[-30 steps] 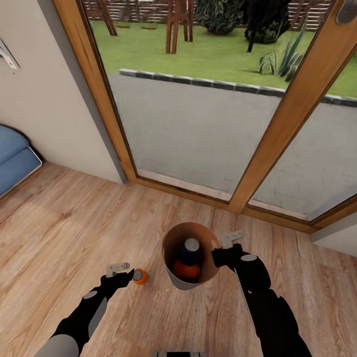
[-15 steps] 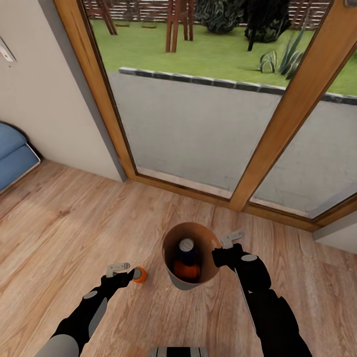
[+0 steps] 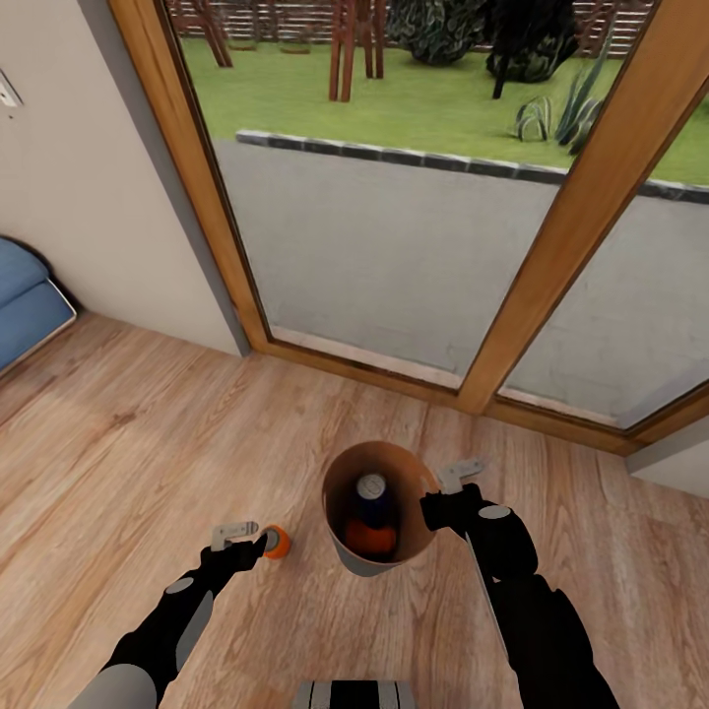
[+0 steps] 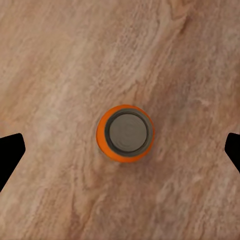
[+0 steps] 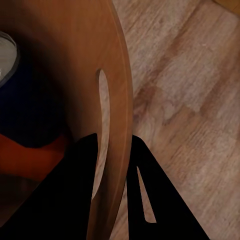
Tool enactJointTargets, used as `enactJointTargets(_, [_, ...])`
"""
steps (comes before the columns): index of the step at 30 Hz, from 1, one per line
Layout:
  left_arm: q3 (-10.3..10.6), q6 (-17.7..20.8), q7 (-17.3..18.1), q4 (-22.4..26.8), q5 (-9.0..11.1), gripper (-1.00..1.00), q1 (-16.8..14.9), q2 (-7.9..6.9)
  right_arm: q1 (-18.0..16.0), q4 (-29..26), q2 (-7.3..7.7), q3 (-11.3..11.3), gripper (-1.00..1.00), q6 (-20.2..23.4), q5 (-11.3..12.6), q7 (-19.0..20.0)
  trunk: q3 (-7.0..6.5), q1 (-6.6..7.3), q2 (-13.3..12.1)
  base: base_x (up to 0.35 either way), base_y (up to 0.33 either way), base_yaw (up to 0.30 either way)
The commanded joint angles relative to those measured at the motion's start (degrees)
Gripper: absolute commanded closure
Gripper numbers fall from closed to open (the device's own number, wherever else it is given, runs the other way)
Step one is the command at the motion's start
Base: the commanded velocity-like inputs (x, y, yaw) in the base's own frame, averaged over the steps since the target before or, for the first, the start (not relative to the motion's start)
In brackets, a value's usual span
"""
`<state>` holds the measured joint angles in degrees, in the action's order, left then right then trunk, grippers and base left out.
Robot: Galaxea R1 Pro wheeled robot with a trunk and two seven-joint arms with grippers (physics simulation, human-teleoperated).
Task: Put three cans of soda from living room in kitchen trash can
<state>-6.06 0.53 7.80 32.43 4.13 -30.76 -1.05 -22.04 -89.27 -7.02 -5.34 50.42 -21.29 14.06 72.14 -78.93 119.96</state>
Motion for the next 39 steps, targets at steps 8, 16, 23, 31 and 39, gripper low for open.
enactJointTargets(8, [0.00,0.00,-0.01,0.00,0.00,-1.00,0.00,0.00,-0.02,-0.01,-0.03,-0.02,1.00,0.12,1.08,0.18,1.44,-1.76,3.23,0.000,0.000,0.000])
enactJointTargets(16, [0.00,0.00,0.02,0.00,0.00,-1.00,0.00,0.00,-0.02,0.02,-0.08,-0.02,1.00,0.12,1.08,0.18,2.15,-2.64,4.83,0.000,0.000,0.000])
enactJointTargets(23, [0.00,0.00,0.02,0.02,0.04,-1.00,0.00,0.00,-0.02,0.02,-0.02,-0.02,1.00,0.12,1.08,0.18,2.15,-2.64,4.83,0.017,0.000,0.000])
enactJointTargets(31, [0.00,0.00,0.02,0.05,0.00,-1.00,0.00,0.00,-0.02,0.06,-0.09,-0.02,1.00,0.12,1.08,0.18,2.15,-2.64,4.83,0.144,0.000,0.000])
enactJointTargets(39, [0.00,0.00,0.02,0.05,0.06,-1.00,0.00,0.00,-0.02,0.06,-0.10,-0.02,1.00,0.12,1.08,0.18,2.33,-2.86,5.23,0.004,0.000,0.000])
